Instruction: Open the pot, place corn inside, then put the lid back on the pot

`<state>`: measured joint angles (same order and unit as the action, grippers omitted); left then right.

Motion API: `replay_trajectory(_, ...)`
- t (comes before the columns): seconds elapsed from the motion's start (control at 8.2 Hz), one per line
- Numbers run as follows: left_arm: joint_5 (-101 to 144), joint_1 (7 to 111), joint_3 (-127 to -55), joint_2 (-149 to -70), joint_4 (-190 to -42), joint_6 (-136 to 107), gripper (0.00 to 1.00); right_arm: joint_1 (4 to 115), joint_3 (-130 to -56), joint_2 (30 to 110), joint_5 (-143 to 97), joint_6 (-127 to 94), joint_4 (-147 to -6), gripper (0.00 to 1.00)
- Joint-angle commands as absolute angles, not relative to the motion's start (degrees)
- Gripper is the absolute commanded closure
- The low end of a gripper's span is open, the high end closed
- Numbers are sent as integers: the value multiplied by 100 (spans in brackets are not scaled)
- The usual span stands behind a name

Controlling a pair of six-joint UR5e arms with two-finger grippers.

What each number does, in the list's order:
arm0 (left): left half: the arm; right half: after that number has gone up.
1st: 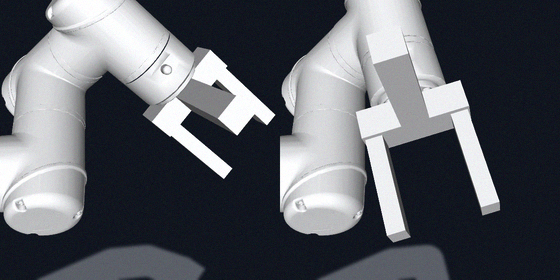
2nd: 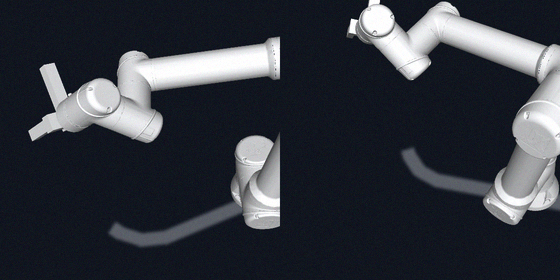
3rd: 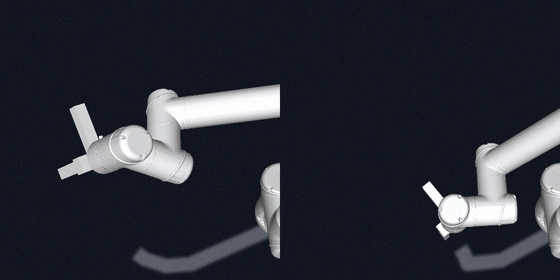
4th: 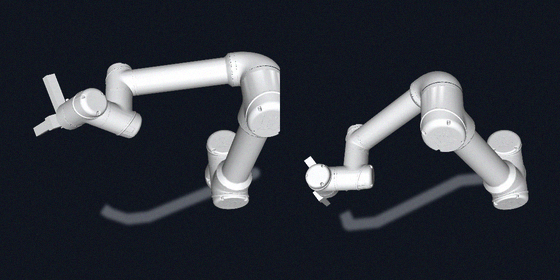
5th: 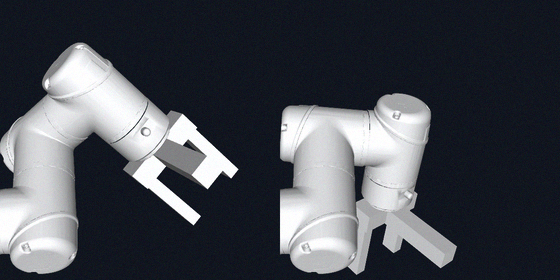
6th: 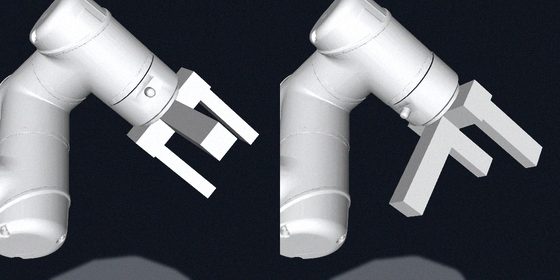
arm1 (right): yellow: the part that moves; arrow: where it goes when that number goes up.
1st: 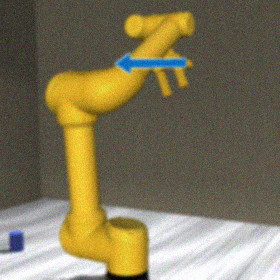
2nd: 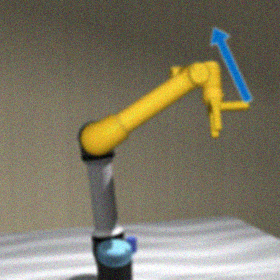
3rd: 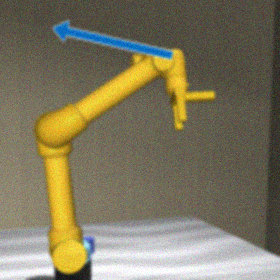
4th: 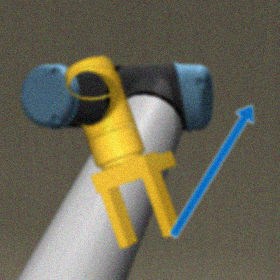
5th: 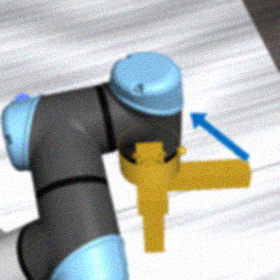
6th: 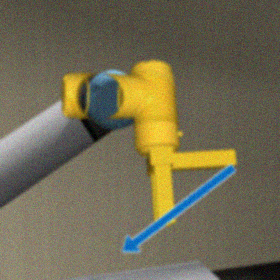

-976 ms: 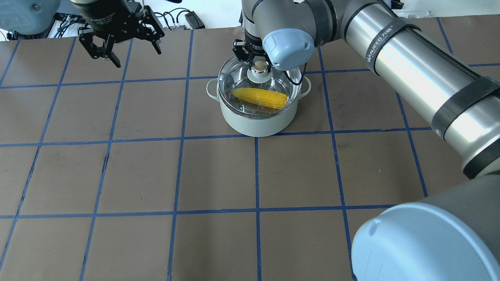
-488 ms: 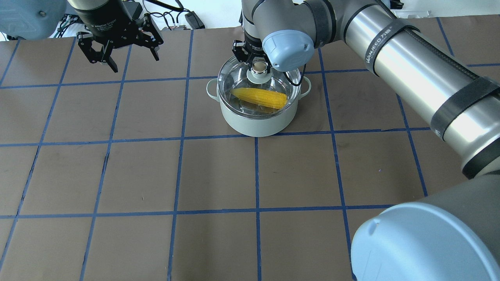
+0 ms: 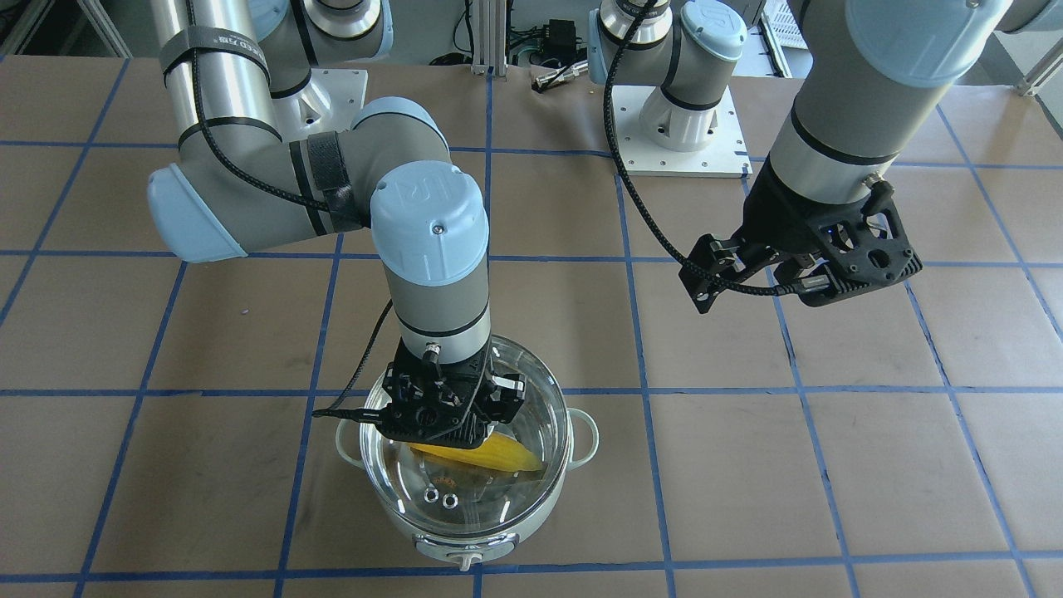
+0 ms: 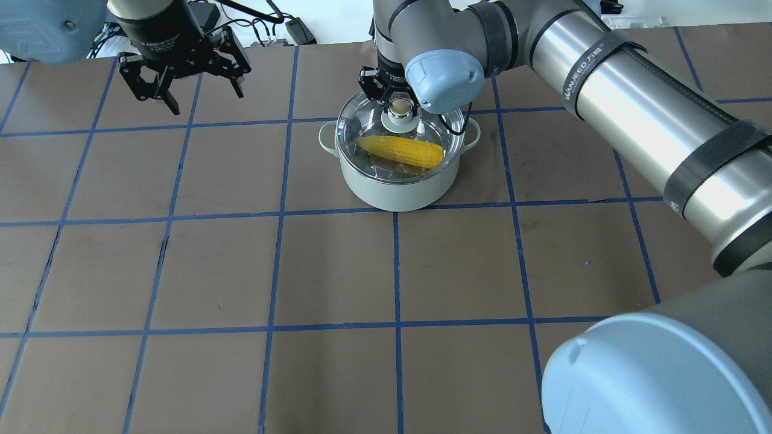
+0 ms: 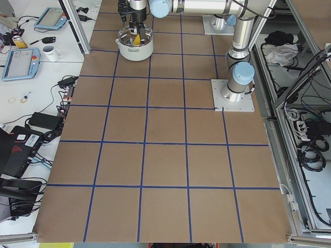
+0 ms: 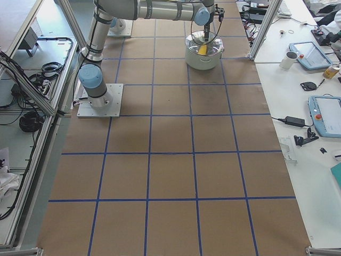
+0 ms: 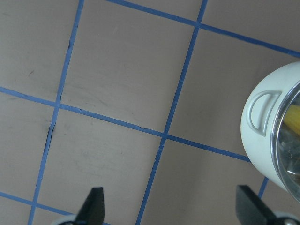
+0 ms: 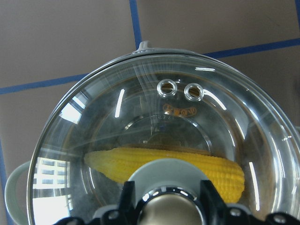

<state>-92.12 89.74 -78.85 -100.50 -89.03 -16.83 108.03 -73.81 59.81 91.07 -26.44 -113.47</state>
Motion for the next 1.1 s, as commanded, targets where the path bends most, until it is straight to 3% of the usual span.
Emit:
replay_trajectory(0.0,-9194,8974,-7884,-10063,-8921,-1687,0,10811,-7392,5977,9105,-2672,-11364,68)
replay_trajectory(0.85,-9202,8965,-7892,-10063,-8947,-1697,0,10811,-7471,5985,9105,-2654,-11566,68)
replay_trajectory(0.98,-9185,8965,-7875,-9994,-8956,-1731,0,10811,-7471,5985,9105,-2637,-11566,63)
